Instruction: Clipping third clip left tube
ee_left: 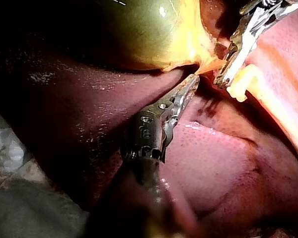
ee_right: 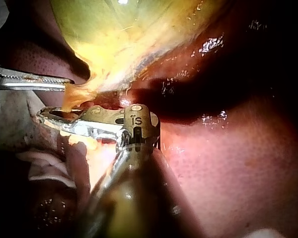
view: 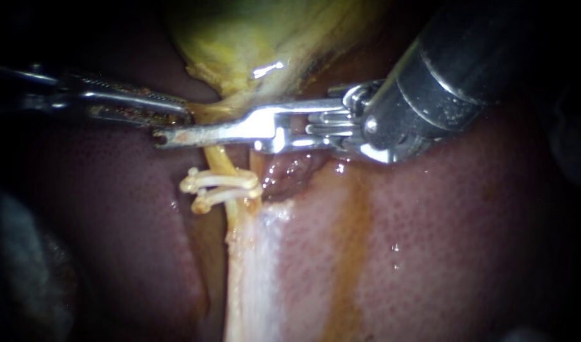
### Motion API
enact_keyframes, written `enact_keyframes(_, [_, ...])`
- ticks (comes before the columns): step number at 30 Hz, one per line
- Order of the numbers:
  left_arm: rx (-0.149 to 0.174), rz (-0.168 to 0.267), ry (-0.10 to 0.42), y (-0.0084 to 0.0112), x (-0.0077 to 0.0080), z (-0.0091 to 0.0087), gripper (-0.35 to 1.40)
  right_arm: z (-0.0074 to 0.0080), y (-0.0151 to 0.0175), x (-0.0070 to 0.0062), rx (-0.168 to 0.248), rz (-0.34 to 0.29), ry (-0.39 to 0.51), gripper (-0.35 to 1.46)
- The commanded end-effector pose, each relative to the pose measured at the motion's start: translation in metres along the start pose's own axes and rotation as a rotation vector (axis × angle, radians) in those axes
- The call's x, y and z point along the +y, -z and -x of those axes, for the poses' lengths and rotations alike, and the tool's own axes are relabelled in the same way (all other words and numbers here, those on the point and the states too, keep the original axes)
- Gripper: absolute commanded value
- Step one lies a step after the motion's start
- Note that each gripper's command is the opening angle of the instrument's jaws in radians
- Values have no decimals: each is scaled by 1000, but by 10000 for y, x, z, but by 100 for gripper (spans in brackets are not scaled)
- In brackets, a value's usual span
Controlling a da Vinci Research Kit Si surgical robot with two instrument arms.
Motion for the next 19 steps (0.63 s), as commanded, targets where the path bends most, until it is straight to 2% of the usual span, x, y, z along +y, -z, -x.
enact_keyframes(1, [-3, -1, 0, 0, 0, 0, -35, 0, 1, -1, -10, 15, 3, -35])
enact_keyframes(5, [-3, -1, 0, 0, 0, 0, -35, 1, 1, -2, -38, 57, 3, -35])
enact_keyframes(19, [-3, -1, 0, 0, 0, 0, -35, 0, 2, 1, -37, 58, 3, -35])
